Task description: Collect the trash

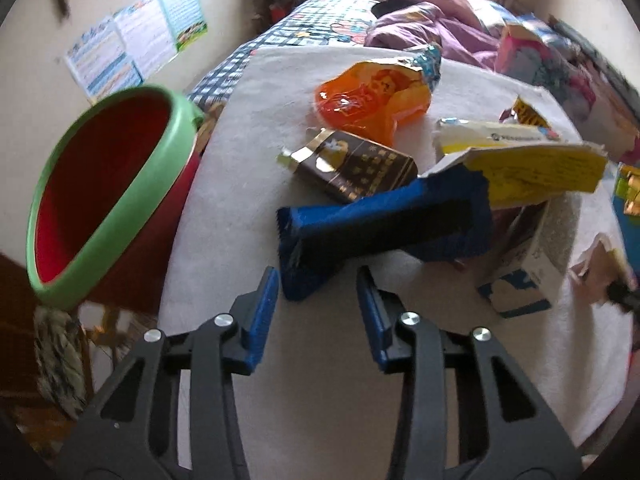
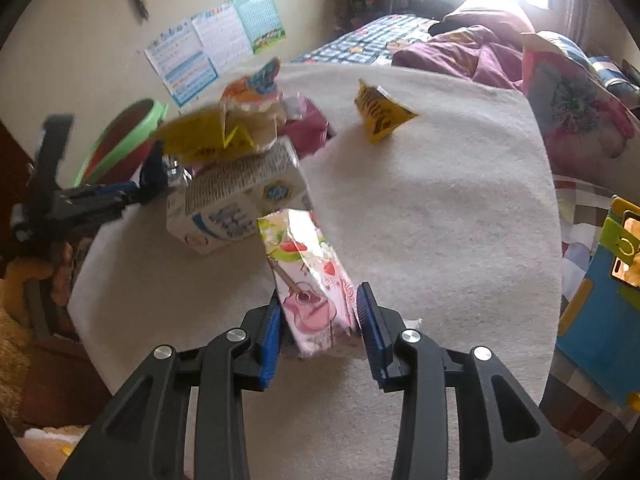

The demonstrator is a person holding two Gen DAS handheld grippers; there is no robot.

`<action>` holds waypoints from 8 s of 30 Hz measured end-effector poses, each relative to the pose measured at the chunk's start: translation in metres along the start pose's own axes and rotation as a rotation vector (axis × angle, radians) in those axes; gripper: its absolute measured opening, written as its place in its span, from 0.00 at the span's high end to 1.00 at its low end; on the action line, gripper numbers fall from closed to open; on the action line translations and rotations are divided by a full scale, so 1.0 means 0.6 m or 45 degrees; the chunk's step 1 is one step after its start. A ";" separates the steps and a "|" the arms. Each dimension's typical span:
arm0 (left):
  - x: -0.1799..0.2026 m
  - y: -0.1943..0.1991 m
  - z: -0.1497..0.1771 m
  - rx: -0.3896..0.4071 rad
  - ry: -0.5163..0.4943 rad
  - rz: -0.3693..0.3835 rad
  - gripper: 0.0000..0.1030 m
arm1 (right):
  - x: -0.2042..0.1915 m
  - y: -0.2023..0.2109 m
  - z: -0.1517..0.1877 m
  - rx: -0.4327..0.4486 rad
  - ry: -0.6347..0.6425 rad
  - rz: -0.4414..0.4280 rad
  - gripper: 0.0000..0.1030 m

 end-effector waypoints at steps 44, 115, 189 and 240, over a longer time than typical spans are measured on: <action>0.010 0.050 0.060 -0.100 0.090 0.137 0.69 | -0.039 0.005 0.045 -0.096 0.302 -0.046 0.21; -0.038 0.085 0.007 0.116 -0.118 0.159 0.26 | -0.130 0.005 -0.108 0.205 -0.137 -0.134 0.41; -0.403 0.006 -0.184 0.185 0.361 0.022 0.26 | -0.431 -0.172 -0.485 0.269 0.077 -0.256 0.53; -0.037 0.071 0.009 0.100 0.245 0.153 0.16 | -0.097 -0.113 -0.233 -0.247 0.796 -0.088 0.21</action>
Point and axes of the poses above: each gripper's, at about its wrist camera, not at the fingertips, and y roughly against the way its jaws point, x to its right, z to its underside, the point moved 7 cm from there along -y, roughly the way its jaws point, and after that the axes turned 14 degrees about y, right-handed, at the moved point
